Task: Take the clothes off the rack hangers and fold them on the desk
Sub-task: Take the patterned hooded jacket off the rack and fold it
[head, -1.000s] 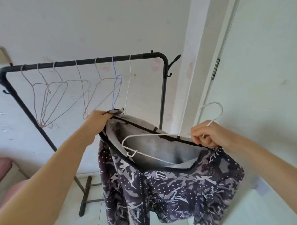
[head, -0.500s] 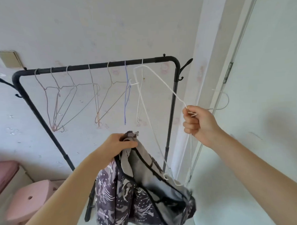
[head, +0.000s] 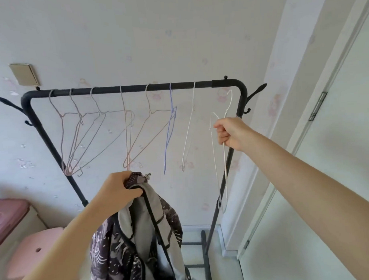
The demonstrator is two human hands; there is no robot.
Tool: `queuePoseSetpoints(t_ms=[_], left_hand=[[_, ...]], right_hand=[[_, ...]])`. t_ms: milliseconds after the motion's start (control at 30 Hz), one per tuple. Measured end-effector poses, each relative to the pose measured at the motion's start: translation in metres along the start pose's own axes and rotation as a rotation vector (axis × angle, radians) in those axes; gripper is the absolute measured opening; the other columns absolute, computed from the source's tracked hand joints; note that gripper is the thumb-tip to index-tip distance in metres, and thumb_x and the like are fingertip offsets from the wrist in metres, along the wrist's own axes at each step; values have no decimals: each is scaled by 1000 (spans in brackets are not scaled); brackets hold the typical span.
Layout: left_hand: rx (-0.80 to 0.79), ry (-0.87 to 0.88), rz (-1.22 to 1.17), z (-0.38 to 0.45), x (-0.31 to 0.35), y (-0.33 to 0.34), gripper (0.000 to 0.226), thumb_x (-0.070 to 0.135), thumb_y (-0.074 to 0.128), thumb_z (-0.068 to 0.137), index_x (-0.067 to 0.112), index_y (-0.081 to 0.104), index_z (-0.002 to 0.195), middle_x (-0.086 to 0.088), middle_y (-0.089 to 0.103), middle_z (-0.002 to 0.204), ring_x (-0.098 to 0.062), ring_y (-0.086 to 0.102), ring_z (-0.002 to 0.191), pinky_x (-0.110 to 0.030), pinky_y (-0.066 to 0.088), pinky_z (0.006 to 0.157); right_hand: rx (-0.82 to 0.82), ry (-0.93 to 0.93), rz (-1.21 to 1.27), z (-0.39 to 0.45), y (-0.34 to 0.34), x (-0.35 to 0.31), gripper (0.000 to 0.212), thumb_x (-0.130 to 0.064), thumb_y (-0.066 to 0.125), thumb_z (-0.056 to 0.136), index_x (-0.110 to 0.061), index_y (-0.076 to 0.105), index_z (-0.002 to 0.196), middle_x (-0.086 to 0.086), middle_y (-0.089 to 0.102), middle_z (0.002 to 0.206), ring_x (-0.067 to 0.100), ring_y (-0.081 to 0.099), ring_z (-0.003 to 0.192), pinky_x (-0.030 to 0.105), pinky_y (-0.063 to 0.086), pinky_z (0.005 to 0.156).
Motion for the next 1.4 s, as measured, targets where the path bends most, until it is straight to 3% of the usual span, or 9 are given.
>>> queuePoseSetpoints(t_ms=[200, 333, 467, 600, 733, 900, 1033, 1200, 1400], left_hand=[[101, 12, 156, 21, -2, -17, 19, 14, 76, 76, 14, 58, 68, -5, 61, 61, -25, 58, 63, -32, 41, 59], [121, -19, 180, 33, -1, -22, 19, 18, 76, 77, 32, 63, 80, 14, 68, 65, -10, 63, 71, -27, 48, 65], [85, -41, 291, 43, -9, -22, 10, 31, 72, 80, 28, 65, 73, 8, 66, 65, -13, 62, 69, -38, 54, 71], [76, -102, 280, 49, -15, -17, 33, 34, 68, 84, 23, 54, 57, 3, 55, 51, -18, 54, 56, -32, 44, 59], [97, -106, 231, 50, -12, -16, 30, 31, 67, 87, 17, 56, 63, 2, 55, 52, -19, 52, 54, -30, 39, 56], [170, -66, 220, 43, -7, -23, 30, 31, 65, 89, 13, 55, 67, -4, 54, 57, -22, 53, 58, -32, 36, 55], [257, -35, 202, 28, -2, -30, 35, 32, 64, 90, 12, 51, 65, -4, 49, 53, -21, 49, 53, -32, 34, 53], [344, -23, 105, -1, 2, -41, 34, 31, 61, 91, 4, 56, 70, -5, 47, 53, -21, 45, 51, -31, 34, 53], [403, -7, 31, -30, 19, -60, 36, 34, 58, 93, 1, 64, 81, -16, 63, 68, -26, 56, 61, -35, 45, 57]], right_hand=[[-13, 9, -101, 77, 12, -42, 26, 8, 33, 80, -11, 36, 64, 3, 30, 58, 11, 25, 41, 18, 21, 41], [-16, 27, -141, 115, 19, -53, 24, 6, 32, 82, -13, 36, 67, 3, 30, 60, 11, 25, 43, 17, 21, 40], [-27, 38, -167, 141, 23, -51, 22, 6, 31, 82, -13, 35, 72, 4, 28, 62, 12, 24, 46, 18, 21, 41], [-67, 64, -231, 152, 28, -34, 19, 5, 34, 85, -11, 38, 75, 5, 29, 60, 14, 26, 47, 20, 23, 41], [-28, 32, -280, 150, 29, -28, 8, -1, 44, 91, -4, 47, 98, 8, 41, 65, 17, 41, 55, 27, 44, 50], [101, -106, -653, 128, 23, -30, 41, -13, 46, 91, 0, 42, 129, 14, 50, 111, 28, 52, 99, 35, 47, 78], [225, -410, -835, 80, 24, -30, 49, -14, 44, 94, -5, 33, 141, 16, 34, 141, 34, 31, 131, 34, 34, 92], [191, -712, -752, 3, 29, -8, 45, -4, 48, 91, -9, 42, 135, 8, 41, 133, 22, 35, 126, 18, 26, 91], [-41, -563, -787, -66, 35, 66, 45, -6, 52, 90, -9, 43, 133, 5, 56, 115, 20, 51, 109, 22, 36, 87]])
Point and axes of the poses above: each hand's wrist, its own z-axis towards the middle knuckle, its own y-axis out of the palm, x = y × z, the point moved 3 cm from there along z, towards the middle knuckle
